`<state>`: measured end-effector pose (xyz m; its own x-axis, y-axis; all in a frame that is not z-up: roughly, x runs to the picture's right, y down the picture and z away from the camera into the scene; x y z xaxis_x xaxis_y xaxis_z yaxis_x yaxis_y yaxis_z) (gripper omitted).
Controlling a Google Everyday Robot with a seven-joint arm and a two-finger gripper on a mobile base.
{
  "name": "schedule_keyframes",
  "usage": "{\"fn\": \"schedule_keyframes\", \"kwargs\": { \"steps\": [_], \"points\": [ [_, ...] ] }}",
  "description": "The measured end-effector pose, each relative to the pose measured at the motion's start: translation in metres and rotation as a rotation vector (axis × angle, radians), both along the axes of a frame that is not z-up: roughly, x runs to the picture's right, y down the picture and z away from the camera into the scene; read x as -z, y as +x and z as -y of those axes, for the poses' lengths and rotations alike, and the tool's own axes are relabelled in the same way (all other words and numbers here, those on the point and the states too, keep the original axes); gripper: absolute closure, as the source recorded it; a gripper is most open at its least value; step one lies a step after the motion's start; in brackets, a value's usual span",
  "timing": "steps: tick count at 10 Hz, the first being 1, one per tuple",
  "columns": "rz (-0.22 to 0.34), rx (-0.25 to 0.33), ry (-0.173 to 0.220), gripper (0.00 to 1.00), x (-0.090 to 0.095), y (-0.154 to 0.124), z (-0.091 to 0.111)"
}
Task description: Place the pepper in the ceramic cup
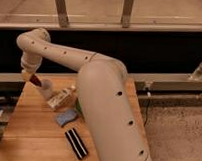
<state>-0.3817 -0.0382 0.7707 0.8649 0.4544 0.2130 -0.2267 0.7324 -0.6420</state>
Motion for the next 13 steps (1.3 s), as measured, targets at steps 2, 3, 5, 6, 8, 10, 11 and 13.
{"fn": "schedule_keyframes", "kwargs": {
  "steps": [2,3,5,6,8,10,11,13],
  "points": [
    [-0.03,0.005,-0.002,1.0,-0.013,0.012,0.014],
    [-0.042,0.01,-0.01,1.0,-0.017,0.013,0.017],
    [-0.054,0.022,-0.035,1.0,-0.029,0.01,0.017],
    [-0.056,0.024,-0.045,1.0,-0.034,0.01,0.016],
    [-0.055,0.031,-0.071,1.0,-0.046,0.005,0.012],
    [-0.049,0.041,-0.105,1.0,-0.059,-0.003,0.002],
    [-0.048,0.045,-0.119,1.0,-0.064,-0.004,-0.001],
    [-0.05,0.05,-0.132,0.96,-0.069,-0.006,-0.006]
  ]
}}
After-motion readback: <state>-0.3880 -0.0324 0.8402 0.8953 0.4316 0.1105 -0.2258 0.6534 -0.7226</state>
